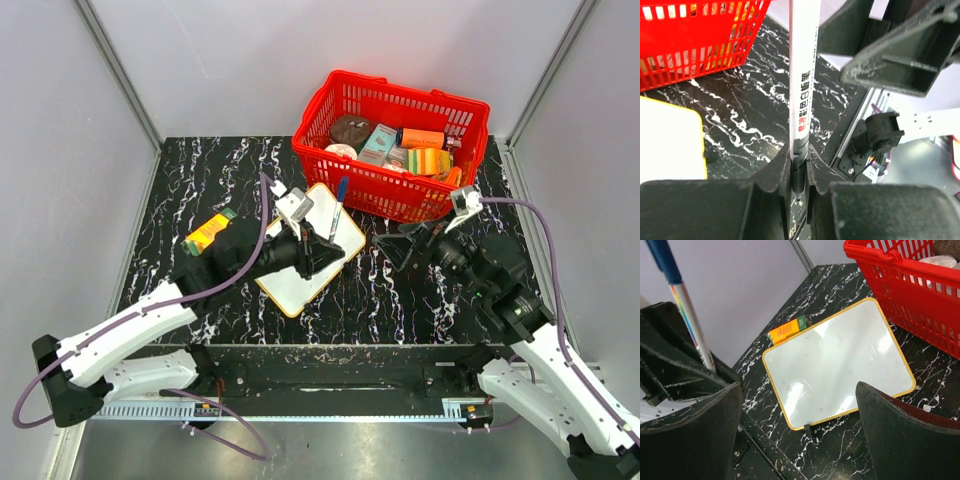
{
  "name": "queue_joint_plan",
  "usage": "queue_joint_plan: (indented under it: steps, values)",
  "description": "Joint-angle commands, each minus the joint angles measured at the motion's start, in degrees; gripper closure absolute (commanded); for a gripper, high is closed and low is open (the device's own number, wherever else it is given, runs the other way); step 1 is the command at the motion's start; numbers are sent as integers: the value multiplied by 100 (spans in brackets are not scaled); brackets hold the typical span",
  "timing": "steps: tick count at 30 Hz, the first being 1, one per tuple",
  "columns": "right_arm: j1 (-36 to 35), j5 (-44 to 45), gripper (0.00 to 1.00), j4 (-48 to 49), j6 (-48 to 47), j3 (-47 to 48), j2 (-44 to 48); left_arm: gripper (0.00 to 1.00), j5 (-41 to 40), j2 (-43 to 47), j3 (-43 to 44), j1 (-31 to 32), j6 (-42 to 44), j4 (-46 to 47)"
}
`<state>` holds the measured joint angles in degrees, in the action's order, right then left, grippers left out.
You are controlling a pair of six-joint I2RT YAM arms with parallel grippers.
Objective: Write a sentence on the whiteboard
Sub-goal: Pass from the left arm to the right
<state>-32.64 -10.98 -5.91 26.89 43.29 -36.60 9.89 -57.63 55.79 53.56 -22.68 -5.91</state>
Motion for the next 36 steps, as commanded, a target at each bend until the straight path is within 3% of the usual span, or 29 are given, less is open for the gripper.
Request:
queue_joint_plan:
  steps: [1, 7, 11, 16, 18, 21, 26, 28, 31, 36]
  values:
    - [-23, -192, 0, -332, -368, 558, -312, 100, 118, 286, 336, -21, 606, -999]
    - [-23, -1456, 0, -25, -615, 769, -532, 100, 890, 436, 310, -21, 861, -1149]
    - [-23, -2240, 0, 511, -274, 743, -638, 100, 1664, 384, 292, -21, 940, -947]
    - [-23, -3573, 5, 2562, 1103, 383, -909, 100, 2701, 173, 292, -21, 897, -411]
    - [-23, -4110, 18, 3486, 1510, 277, -1085, 100, 2851, 103, 362, -21, 888, -323]
    - [-23, -4464, 25, 4175, 2082, 233, -1463, 100, 3044, -38, 433, -21, 879, -192]
    - [-23, -4641, 29, 4134, 2039, 224, -1482, 100, 3177, -240, 564, -21, 835, -77]
    - [-23, -4737, 34, 3914, 1900, 224, -1438, 100, 3212, -293, 608, -21, 835, -68]
    - [-23, -4799, 50, 3379, 1540, 259, -1324, 100, 3274, -354, 679, -21, 844, -94]
    - [-23, -4834, 52, 3158, 1476, 233, -1218, 100, 3466, -521, 775, -21, 888, -244]
